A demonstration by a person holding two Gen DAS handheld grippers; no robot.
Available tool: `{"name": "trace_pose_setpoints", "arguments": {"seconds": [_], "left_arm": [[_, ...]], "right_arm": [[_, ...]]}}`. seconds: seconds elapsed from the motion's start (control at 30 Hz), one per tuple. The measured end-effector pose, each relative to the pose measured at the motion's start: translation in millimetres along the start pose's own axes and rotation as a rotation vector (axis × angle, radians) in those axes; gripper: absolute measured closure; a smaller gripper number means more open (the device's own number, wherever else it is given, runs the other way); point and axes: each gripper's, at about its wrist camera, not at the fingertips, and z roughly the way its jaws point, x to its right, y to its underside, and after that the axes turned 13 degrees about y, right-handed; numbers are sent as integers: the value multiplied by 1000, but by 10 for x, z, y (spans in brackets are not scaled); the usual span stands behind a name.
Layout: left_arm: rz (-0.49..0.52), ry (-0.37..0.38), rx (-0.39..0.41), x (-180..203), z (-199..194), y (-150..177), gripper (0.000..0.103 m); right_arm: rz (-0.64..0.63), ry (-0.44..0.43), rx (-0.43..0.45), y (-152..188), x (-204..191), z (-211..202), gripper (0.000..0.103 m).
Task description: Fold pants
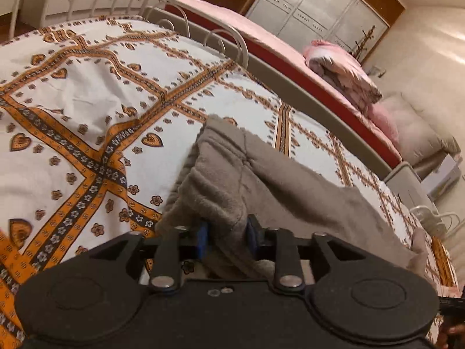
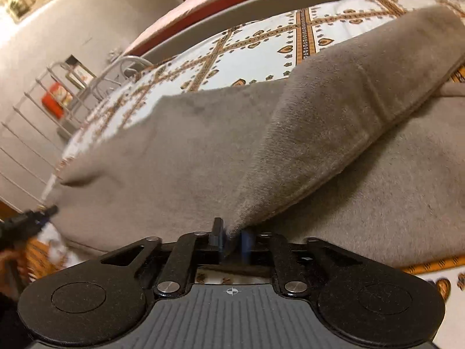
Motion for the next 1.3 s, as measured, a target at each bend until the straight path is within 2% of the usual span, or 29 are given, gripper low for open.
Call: {"name": "trace_pose_setpoints", "arguments": {"seconds": [0.03,0.07,0.17,0.23,0.3,0.33,0.43,0.53,0.6,0.7,0.77,0.8,0.83,0.87,0.9,1.03,1.13,1.17,1.23,1.3], "left_arm": [[-1,-23,13,20,-71,8,76],[-3,-46,38,40,-160,13,73],[10,-57,141,175,-415,3,73],[40,-6,167,330,-419,-32,68],[83,37,130,500,-231,-52,51],[110,36,99,562,-84,-50,48],[152,-3,-14,651,389,-5,48],[227,-99,-119,664,749,104,47],[297,-112,-135,743,817,153,27],[353,-117,-163,799,892,229,19],[340,-106,-157,779,896,229,18],[334,-99,-154,758,881,226,18],[333,-94,-154,737,869,219,18],[335,-89,-155,728,862,216,18],[335,-87,-154,747,869,220,18],[325,-73,-152,742,858,208,18],[304,-50,-146,714,816,188,18],[299,-42,-147,702,801,184,18],[294,-27,-151,684,769,184,18],[292,-14,-154,672,744,181,18]], "right_arm": [[21,1,31,7,49,-127,59],[41,-7,58,-2,95,-240,49],[116,-26,130,-31,373,-532,48],[188,2,184,-100,579,-642,48],[281,14,206,-244,842,-636,48],[326,24,209,-296,953,-603,48],[459,31,197,-377,1291,-480,53],[533,14,188,-449,1495,-343,53],[553,9,189,-514,1582,-245,53],[601,-29,186,-587,1691,-103,53],[637,-50,203,-672,1793,1,53],[653,-66,211,-679,1848,38,54],[672,-74,214,-707,1902,73,67],[687,-69,208,-728,1928,100,90],[697,-67,203,-742,1954,118,96],[644,-59,274,-789,1891,-158,98],[563,-47,342,-791,1739,-685,98],[521,-13,346,-763,1679,-895,98],[470,50,306,-628,1557,-1131,98],[447,126,240,-370,1615,-1162,98]]}}
